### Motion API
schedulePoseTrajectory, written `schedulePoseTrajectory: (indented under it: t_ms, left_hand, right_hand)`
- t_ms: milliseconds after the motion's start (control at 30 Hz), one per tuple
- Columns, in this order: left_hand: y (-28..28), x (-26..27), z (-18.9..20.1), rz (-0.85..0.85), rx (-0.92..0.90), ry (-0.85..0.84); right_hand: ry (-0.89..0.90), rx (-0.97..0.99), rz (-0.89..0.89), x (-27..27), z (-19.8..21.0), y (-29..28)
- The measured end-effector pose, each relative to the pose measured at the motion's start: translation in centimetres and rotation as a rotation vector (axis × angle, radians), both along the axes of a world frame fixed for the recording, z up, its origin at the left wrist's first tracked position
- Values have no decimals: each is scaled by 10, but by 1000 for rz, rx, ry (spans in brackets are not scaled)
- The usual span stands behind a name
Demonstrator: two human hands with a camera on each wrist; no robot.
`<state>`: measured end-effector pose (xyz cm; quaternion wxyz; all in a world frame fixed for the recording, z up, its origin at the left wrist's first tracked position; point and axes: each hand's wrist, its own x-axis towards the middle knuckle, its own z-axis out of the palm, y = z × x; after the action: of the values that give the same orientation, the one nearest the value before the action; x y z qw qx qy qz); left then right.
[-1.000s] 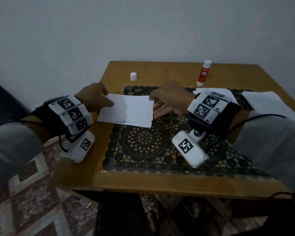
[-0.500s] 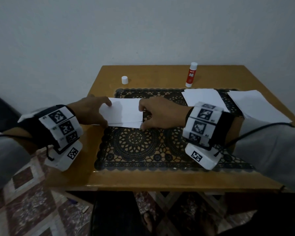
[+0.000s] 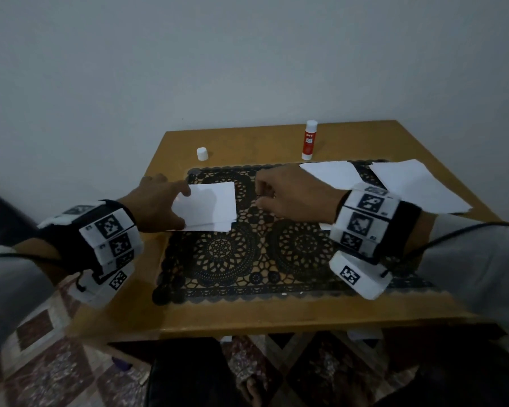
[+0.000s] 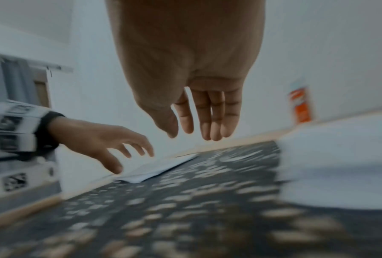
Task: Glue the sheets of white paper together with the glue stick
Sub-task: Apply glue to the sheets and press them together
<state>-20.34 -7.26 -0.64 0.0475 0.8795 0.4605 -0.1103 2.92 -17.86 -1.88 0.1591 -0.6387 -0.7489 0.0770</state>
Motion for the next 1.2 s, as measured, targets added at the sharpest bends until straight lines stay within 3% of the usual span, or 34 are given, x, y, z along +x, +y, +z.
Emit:
schedulePoseTrajectory:
  t_ms: [200,333,567,667,1000,1200]
  left_hand:
    - [-43,78,11,-374,35,-230]
    - [-64,148,5,-521,-26,-206]
    - [-77,229,-17,-590,-9,-52]
    - [-77,237,-20,-587,47,-16]
    - [-88,231,-14,-620,158,-219]
    - [-84,229,-15,-570,70,-283]
  right_hand:
    - [-41,168,-332,109,5,-38]
    - [-35,252,-473,158,-11,-52]
    - [31,192,-497,164,-22,-49]
    - [40,168,-503,162,-23,-46]
    - [73,125,-532,158,-25,-41]
    - [46,95,-565,160,-24,-43]
